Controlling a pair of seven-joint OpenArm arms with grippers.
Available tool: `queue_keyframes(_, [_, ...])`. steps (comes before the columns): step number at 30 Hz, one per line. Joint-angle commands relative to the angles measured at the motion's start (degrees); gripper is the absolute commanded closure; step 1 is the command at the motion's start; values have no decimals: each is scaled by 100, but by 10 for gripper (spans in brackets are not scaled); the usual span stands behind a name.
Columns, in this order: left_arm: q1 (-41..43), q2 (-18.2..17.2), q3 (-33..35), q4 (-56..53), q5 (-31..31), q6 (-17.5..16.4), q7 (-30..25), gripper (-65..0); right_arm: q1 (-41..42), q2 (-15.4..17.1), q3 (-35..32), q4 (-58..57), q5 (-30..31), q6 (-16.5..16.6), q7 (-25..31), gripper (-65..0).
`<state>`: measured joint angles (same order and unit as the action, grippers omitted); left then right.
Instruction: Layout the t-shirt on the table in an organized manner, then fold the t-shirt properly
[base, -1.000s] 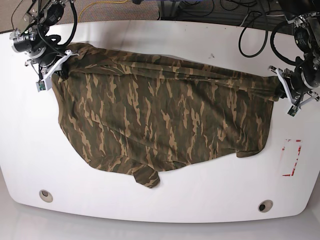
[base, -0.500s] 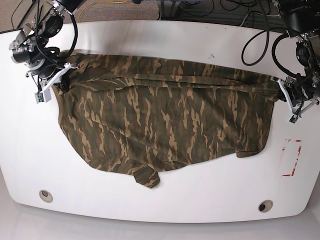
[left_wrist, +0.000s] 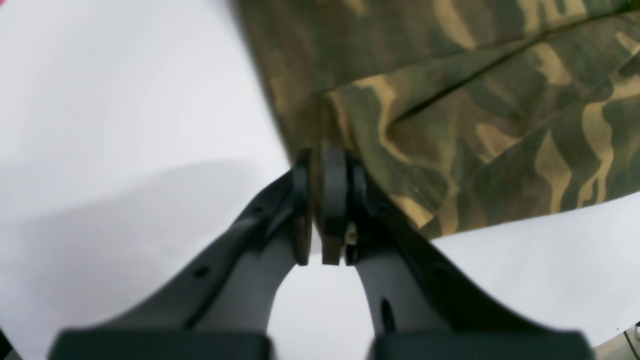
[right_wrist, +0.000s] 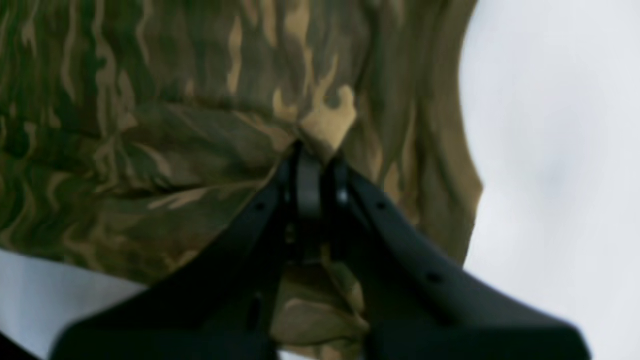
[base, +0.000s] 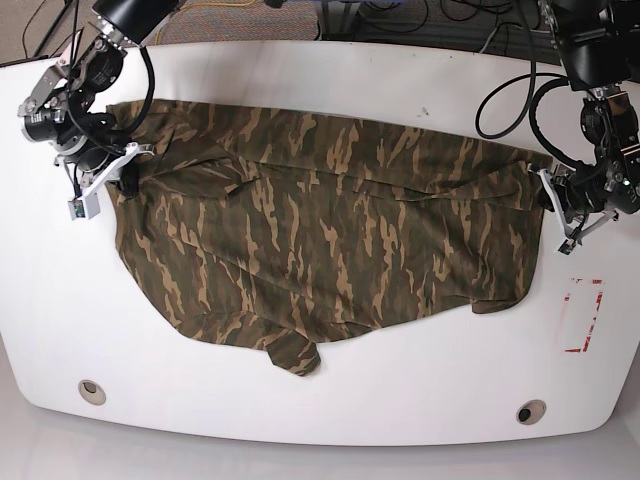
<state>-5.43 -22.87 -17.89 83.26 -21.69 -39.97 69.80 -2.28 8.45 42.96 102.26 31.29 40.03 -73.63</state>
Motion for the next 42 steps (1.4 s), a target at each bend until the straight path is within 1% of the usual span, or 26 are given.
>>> queue_keyframes(1, [-191, -135, -53, -58, 46, -3, -75, -24, 92, 223, -142, -103, 76, -3, 211, 0])
queue_keyframes(4, [-226, -135, -53, -173, 37, -3, -83, -24, 92, 338, -292, -270, 76, -3, 325, 0])
queue_keyframes(7, [-226, -135, -53, -252, 37, -3, -136, -24, 92, 382, -353, -402, 76, -3, 422, 0])
queue_keyframes(13, [-182, -152, -44, -287, 46, -3, -532, -24, 101, 399, -371, -516, 67, -3, 466, 0])
queue_keyframes(17, [-173, -152, -44, -287, 46, -3, -567, -24, 101, 522, -388, -525, 67, -3, 475, -2])
queue_keyframes(19, [-173, -152, -44, -287, 46, -3, -567, -24, 101, 557, -388, -525, 67, -3, 475, -17])
queue_keyframes(22, [-173, -161, -79, -260, 46, -3, -567, -28, 110, 619, -379, -507, 67, -3, 475, -114])
queue_keyframes(23, [-173, -161, -88, -243, 29, -3, -567, -40, 110, 672, -379, -498, 76, -3, 475, -163])
queue_keyframes(24, [-173, -161, -88, -243, 20, -3, -567, -51, 110, 689, -379, -498, 84, -3, 475, -193])
queue_keyframes(25, [-191, -161, -97, -243, 11, -3, -567, -74, 110, 733, -362, -490, 102, -3, 475, -249])
queue_keyframes(28, [-200, -161, -273, -234, 2, -3, -567, -131, 101, 795, -353, -270, 102, -3, 475, -358])
queue_keyframes(30, [-200, -135, -466, -234, -7, -3, -558, -161, 75, 821, -344, -41, 102, -3, 475, -415])
queue_keyframes(32, [-209, -117, -615, -234, -7, -3, -558, -187, 39, 812, -344, 170, 76, -3, 448, -457])
queue_keyframes(35, [-226, -99, -659, -225, -7, -3, -558, -217, -163, 795, -344, 495, 111, -3, 448, -501])
queue_keyframes(39, [-182, -38, -686, 12, 2, -3, -523, -228, -427, 768, -344, 873, 111, -3, 439, -520])
queue_keyframes(42, [29, -38, -668, 267, 2, -3, -400, -225, -655, 593, -344, 996, 111, -3, 439, -517])
